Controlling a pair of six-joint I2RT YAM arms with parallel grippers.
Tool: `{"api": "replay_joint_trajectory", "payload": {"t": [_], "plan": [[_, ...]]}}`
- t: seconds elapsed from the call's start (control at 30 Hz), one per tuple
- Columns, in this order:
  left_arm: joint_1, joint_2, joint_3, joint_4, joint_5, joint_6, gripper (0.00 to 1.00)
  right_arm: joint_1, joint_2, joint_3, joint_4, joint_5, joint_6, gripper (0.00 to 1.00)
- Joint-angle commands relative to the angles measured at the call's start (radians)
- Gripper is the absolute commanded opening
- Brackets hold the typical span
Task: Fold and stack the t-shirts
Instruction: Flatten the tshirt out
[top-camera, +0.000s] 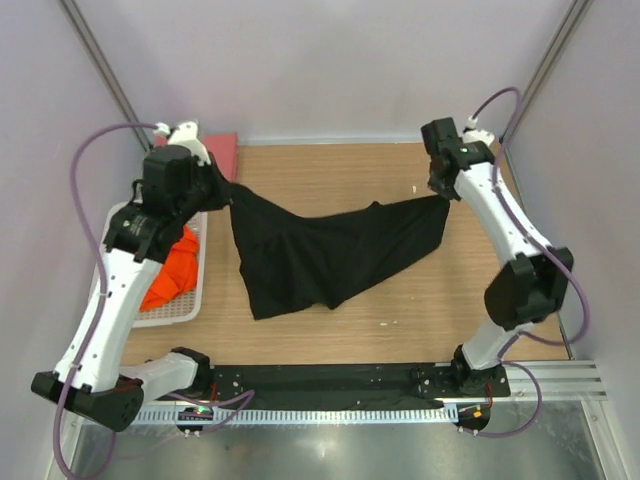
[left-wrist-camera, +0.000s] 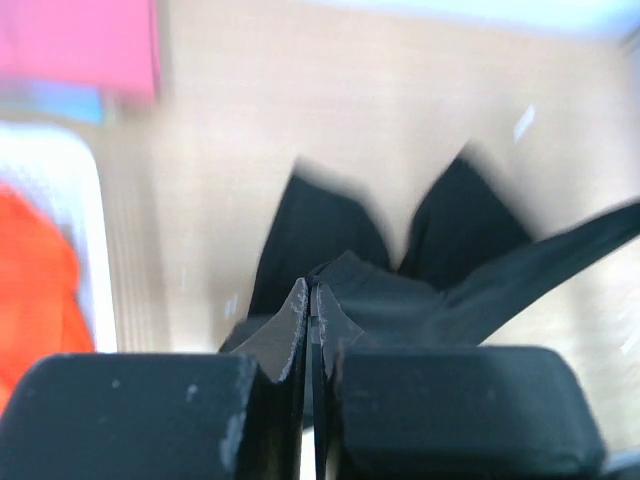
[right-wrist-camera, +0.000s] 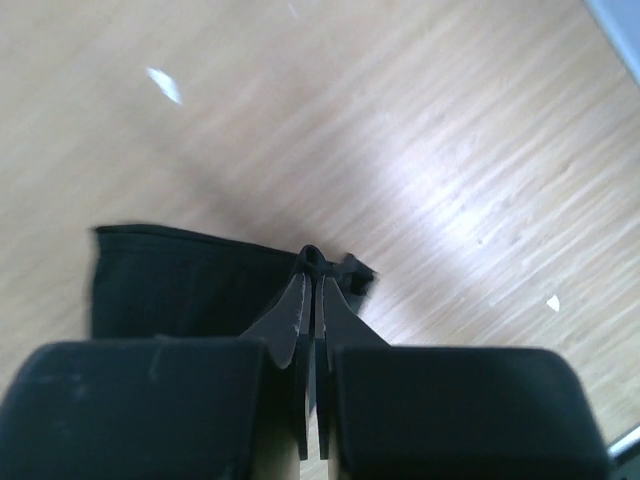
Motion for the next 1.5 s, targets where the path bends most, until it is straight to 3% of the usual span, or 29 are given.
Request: {"api": "replay_joint_trajectory", "payload": {"t": [0.0,0.1,0.27,0.43,0.53,0.73,0.87,1.03,1.13,1.27,1.37,1.47], "plan": [[0.0,-0.08,0.155,0.106,-0.06,0.007,0.0,-0.001,-0.288,0.091,0.061,0.021,-0.154,0.01],[0.0,-0.169,0.178,0.136,-0.022,-0.039,0.0,-0.001,-0.432,0.046,0.084,-0.052,-0.195,0.01],[0.0,-0.341,0.09,0.251,0.254,-0.164,0.0,-0.001,-0.779,-0.029,0.096,-0.221,-0.219,0.01],[0.002,-0.508,0.091,0.227,0.293,-0.136,0.0,-0.001,-1.008,-0.009,0.088,-0.324,-0.199,0.01],[0.002,-0.556,0.099,0.222,0.273,-0.097,0.0,-0.001,-1.03,0.017,0.087,-0.373,-0.179,0.01],[0.002,-0.444,0.106,0.213,0.258,0.022,0.0,-0.001,-0.932,-0.03,0.203,-0.352,-0.209,0.01],[0.002,-0.242,0.077,0.289,0.186,0.116,0.0,-0.003,-0.788,-0.099,0.381,-0.301,-0.238,0.01],[0.005,-0.013,0.057,0.447,-0.083,0.297,0.0,-0.004,-0.533,-0.112,0.611,-0.191,-0.261,0.01],[0.04,0.165,0.112,0.561,-0.075,0.348,0.0,-0.021,-0.367,-0.02,0.67,-0.2,-0.304,0.01],[0.065,0.389,0.387,0.546,-0.104,0.361,0.0,-0.061,-0.174,0.272,0.624,-0.22,-0.34,0.01],[0.065,0.45,0.537,0.521,-0.085,0.391,0.0,-0.084,-0.088,0.441,0.552,-0.22,-0.39,0.01],[0.065,0.388,0.536,0.57,-0.045,0.377,0.0,-0.101,-0.109,0.454,0.544,-0.205,-0.447,0.01]]}}
